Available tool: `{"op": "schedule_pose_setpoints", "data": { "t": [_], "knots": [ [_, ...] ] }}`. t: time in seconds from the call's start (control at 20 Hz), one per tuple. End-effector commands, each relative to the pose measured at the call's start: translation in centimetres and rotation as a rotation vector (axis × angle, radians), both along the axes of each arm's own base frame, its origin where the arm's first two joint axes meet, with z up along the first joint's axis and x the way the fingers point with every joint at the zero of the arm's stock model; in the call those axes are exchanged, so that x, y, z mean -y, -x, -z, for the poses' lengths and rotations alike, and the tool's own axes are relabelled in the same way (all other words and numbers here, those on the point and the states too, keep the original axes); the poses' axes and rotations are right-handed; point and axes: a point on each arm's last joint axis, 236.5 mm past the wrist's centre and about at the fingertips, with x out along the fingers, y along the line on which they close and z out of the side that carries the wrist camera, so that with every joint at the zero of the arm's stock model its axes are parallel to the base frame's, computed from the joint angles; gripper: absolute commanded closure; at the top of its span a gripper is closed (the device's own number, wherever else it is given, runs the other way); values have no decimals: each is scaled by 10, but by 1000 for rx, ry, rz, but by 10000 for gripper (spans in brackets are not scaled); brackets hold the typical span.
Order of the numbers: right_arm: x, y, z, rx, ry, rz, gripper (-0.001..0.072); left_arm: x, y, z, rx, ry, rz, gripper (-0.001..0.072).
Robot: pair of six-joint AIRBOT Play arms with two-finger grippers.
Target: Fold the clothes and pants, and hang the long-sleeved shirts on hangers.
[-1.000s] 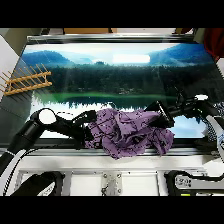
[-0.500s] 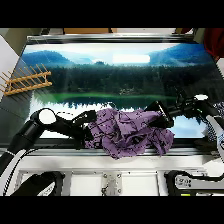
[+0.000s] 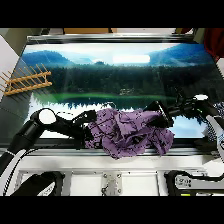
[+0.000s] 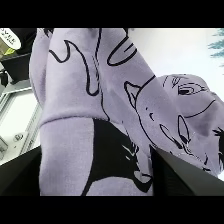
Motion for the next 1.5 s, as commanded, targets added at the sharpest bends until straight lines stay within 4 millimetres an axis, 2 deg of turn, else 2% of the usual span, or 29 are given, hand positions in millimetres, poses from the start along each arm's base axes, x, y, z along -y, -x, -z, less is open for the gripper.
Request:
{"op": "schedule_pose_setpoints", "data": {
  "t": [0.0,0.05,0.65,0.7,0.75,0.8,1.05,1.15,1.35,1.45],
  "knots": [
    [0,1,0,-4,-1,-2,338,0,0,0,-1,0,0,692],
    [0,2,-1,-10,-4,-6,686,0,0,0,-1,0,0,692],
    [-1,-3,1,-5,3,13,686,-2,0,1,2,-8,2,691],
    [-1,-3,1,-5,3,13,686,-2,0,1,0,-8,4,672],
    [-1,-3,1,-5,5,15,686,-2,0,1,-4,-9,0,441],
    [-1,-4,2,-3,7,19,687,-1,-2,1,-22,-12,-45,258],
    [-1,-5,2,-3,7,23,688,-10,-13,-2,-95,-17,-216,257],
    [-1,-5,2,-3,7,23,688,-21,-26,-13,-63,4,-302,257],
    [-1,-6,3,-12,12,30,688,-57,-57,-44,33,55,-526,257],
    [-2,-9,-1,-18,0,42,689,-85,-74,-62,78,87,-691,257]
  ]
}}
